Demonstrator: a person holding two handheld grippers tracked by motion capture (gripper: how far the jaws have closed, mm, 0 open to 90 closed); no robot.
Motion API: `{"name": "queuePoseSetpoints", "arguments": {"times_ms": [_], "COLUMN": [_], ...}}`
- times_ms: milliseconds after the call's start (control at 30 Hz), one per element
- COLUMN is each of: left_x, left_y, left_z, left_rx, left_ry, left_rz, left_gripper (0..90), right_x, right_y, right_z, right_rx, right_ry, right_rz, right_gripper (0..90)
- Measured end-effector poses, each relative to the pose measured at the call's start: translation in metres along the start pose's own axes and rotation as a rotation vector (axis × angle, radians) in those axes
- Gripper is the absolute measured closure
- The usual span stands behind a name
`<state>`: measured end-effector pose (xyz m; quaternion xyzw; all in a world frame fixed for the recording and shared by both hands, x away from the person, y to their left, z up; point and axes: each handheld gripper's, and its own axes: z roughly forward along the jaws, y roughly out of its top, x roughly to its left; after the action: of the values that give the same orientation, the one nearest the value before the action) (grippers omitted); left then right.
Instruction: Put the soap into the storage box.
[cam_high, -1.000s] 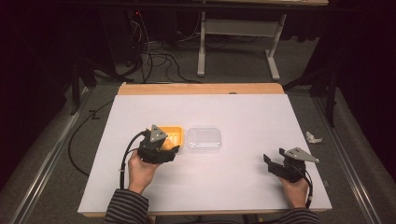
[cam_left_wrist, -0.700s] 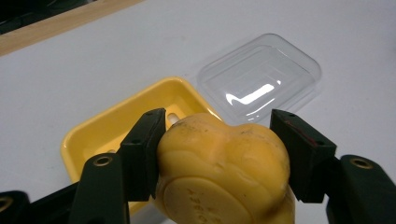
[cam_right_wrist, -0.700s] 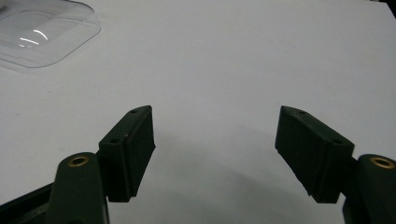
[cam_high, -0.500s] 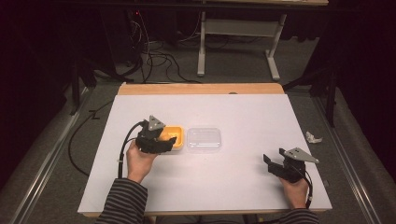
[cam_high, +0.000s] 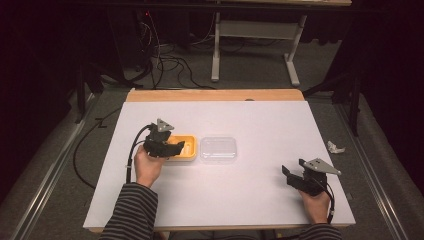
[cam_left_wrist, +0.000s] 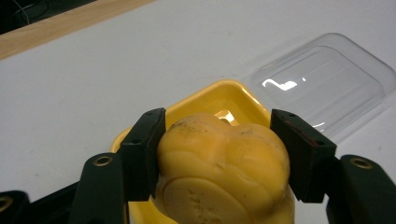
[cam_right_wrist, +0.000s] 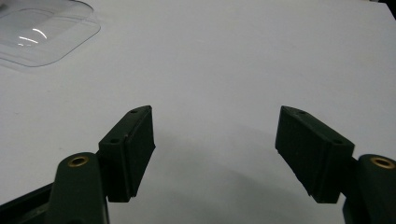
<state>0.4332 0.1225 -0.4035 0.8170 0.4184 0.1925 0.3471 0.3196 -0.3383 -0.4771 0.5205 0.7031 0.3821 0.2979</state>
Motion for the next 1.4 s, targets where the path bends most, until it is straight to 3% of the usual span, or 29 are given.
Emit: {"name": "queuePoseSetpoints", "arguments": {"times_ms": [267, 733, 933, 1400], "left_x": [0.010, 0.013, 0.012, 0.007], "left_y": [-0.001, -0.003, -0.004, -0.003], "left_z": [0.012, 0.031, 0.041, 0.051], "left_rx": [0.035, 0.077, 0.119, 0.092], "left_ry": [0.015, 0.031, 0.039, 0.025], "left_rz": [-0.022, -0.028, -0.021, -0.030], "left_gripper": [38.3, 38.1, 37.9, 32.9], "right_x": [0.000, 0.001, 0.000, -0.001], "right_y": [0.000, 0.000, 0.001, 0.001], "right_z": [0.000, 0.001, 0.002, 0.001], "right_rx": [0.002, 0.010, 0.019, 0.011], "right_ry": [-0.002, -0.003, 0.000, 0.001], "right_rz": [0.004, 0.000, -0.003, 0.003], "right_gripper": [28.6, 28.5, 28.5, 28.3]}}
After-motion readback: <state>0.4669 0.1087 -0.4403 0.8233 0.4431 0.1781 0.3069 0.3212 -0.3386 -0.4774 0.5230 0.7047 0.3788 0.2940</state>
